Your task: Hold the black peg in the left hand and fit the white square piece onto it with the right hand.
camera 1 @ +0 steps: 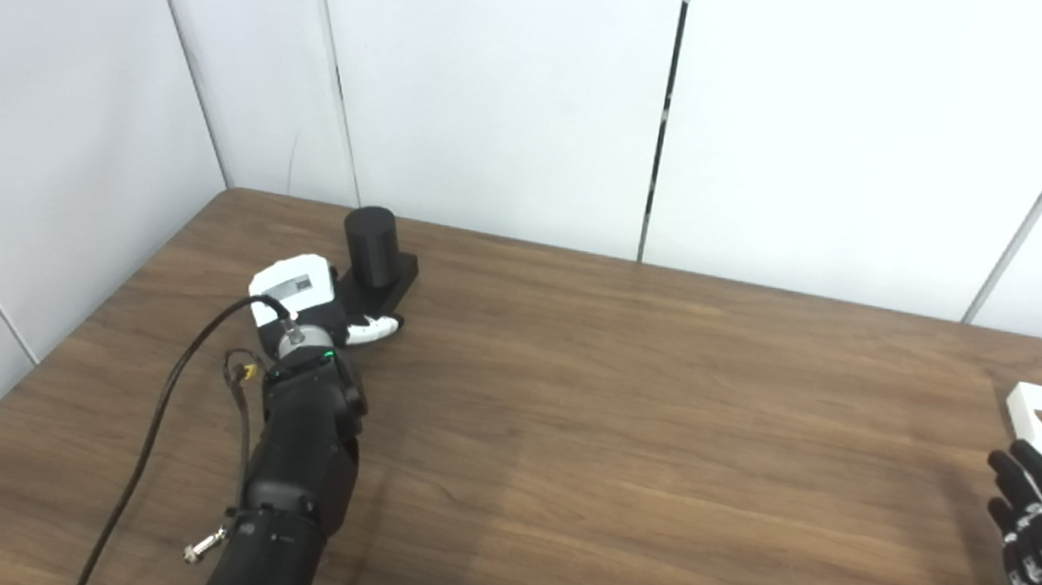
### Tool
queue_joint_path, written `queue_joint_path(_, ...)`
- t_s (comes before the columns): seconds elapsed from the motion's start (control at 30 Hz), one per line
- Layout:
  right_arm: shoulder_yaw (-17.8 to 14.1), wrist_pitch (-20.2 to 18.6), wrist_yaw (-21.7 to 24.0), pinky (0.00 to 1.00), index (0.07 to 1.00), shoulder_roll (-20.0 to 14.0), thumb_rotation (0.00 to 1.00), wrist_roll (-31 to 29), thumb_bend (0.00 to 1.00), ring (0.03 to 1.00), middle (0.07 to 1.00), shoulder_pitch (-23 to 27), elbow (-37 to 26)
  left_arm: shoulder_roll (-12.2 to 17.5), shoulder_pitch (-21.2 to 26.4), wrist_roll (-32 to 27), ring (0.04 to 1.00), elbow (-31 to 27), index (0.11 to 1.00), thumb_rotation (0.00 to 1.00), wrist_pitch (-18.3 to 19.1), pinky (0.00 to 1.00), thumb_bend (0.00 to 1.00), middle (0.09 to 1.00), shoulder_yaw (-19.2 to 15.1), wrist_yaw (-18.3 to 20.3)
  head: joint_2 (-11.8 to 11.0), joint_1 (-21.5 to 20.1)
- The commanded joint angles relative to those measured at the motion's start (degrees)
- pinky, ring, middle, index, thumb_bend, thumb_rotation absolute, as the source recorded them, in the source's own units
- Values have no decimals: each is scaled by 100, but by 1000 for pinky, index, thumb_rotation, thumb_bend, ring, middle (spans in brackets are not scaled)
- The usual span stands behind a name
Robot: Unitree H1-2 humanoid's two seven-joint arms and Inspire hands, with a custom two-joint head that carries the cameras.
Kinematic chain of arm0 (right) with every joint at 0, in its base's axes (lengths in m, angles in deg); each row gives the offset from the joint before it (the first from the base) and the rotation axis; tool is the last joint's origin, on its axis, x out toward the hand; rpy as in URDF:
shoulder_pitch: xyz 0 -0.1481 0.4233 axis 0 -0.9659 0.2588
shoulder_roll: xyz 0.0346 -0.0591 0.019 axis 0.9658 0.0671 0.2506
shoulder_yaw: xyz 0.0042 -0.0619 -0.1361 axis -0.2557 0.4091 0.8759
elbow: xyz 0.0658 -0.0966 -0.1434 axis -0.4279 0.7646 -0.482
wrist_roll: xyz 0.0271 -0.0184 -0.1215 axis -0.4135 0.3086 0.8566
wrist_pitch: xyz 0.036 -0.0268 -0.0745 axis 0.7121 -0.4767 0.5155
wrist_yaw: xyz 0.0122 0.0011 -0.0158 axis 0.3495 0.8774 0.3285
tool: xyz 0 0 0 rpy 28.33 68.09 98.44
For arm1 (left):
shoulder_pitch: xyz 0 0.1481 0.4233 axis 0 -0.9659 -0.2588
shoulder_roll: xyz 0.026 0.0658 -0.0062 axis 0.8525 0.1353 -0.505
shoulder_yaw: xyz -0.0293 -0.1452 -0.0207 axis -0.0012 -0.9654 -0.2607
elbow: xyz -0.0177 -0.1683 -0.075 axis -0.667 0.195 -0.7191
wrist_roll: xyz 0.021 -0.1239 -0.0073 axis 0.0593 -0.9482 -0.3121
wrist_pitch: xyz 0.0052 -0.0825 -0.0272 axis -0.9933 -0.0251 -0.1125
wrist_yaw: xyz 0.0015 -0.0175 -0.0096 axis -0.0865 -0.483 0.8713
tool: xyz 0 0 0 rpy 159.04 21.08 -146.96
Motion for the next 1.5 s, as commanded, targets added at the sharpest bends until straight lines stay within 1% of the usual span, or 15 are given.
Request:
queue_joint_path(0.0, 13, 30, 6, 1000, 922, 53, 1000, -41, 758, 990, 919, -129, 34, 150, 196, 30, 996, -61, 873, 615, 6, 998, 755, 980, 19, -256, 0, 6)
queue_joint_path(1.47, 13, 30, 6, 1000, 922, 53, 1000, -41, 758, 990, 919, -129, 34, 150, 196, 30, 996, -61, 873, 615, 6, 998, 755, 980, 19, -256, 0, 6)
